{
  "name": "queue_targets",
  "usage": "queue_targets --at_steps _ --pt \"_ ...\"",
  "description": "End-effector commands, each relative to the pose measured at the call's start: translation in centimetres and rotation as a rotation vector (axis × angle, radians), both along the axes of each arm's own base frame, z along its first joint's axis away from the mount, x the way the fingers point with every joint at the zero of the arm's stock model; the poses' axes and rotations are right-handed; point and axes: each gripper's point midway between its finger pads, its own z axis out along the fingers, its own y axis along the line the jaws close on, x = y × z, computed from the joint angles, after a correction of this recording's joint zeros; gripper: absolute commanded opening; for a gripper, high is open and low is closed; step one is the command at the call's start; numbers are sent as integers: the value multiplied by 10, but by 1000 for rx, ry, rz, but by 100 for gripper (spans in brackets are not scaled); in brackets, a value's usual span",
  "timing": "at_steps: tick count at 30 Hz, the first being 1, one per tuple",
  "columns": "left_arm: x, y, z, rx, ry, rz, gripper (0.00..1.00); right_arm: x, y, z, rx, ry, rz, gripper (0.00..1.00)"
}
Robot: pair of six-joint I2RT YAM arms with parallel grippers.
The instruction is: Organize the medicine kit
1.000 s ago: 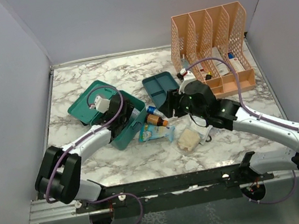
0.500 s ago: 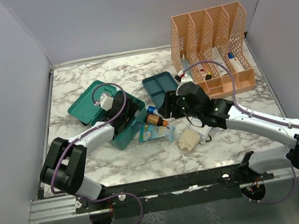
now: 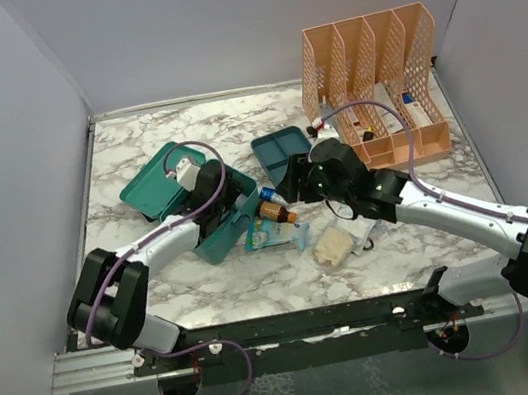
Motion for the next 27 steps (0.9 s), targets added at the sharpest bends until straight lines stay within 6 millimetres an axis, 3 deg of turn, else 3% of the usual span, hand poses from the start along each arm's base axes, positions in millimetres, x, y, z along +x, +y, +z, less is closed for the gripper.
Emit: queue_targets --at_steps 1,7,11,14,20,27 --pt "13 7 50 108 -116 -39 59 12 -3 9 -26 -33 -45 55" --pt "-2 19 95 190 -177 -111 68 24 -19 8 -129 -73 -113 58" --pt "-20 30 145 248 -302 -196 75 31 -20 9 -178 -108 -93 59" --pt "-36 34 171 332 -398 -302 83 33 -15 2 -207 -110 -15 59" --pt "-64 31 203 485 -572 -530 99 30 -5 -25 -257 -84 182 56" --pt "-90 11 235 435 -796 -657 99 25 -9 -78 -326 17 319 50"
